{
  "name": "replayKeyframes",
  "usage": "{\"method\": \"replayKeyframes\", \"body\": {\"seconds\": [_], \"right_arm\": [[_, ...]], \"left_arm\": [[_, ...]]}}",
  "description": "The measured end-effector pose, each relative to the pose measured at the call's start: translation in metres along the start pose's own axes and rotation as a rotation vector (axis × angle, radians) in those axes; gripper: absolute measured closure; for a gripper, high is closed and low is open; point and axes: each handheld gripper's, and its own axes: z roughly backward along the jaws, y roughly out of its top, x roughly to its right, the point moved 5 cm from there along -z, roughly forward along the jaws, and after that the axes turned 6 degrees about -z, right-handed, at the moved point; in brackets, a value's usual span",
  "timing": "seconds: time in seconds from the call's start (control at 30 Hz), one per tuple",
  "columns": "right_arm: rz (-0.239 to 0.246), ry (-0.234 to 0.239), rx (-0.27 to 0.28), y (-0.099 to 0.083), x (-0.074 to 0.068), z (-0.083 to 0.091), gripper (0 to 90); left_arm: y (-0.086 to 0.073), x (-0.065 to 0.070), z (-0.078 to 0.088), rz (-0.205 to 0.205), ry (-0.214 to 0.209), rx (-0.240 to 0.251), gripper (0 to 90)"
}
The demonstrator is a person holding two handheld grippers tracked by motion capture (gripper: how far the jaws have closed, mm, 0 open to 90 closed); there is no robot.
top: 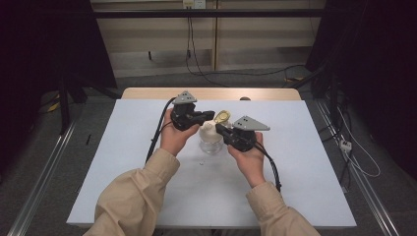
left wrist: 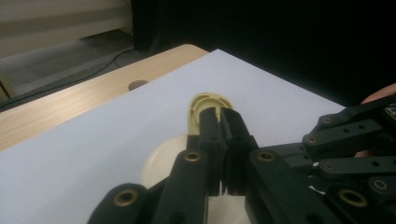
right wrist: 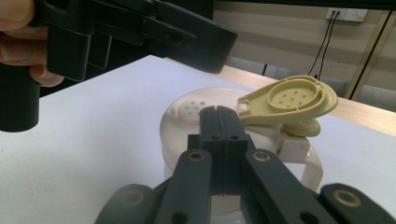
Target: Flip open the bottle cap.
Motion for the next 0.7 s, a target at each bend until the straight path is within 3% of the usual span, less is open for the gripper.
{"method": "replayKeyframes", "body": {"seconds": [0.27, 0.5, 0.7], "right_arm": [[-0.029, 0.022, -0.001, 0.0, 0.001, 0.0, 90.0], [-0.02, 0.03, -0.012, 0.001, 0.0, 0.002, 90.0], [-0.015, 0.037, -0.015, 0.001, -0.001, 0.002, 89.3]], "left_arm": [[-0.003, -0.001, 0.006, 0.013, 0.008, -0.002, 74.4], [-0.008, -0.004, 0.012, 0.033, 0.017, -0.01, 60.2], [-0.013, -0.007, 0.016, 0.066, 0.026, -0.016, 42.3]]}}
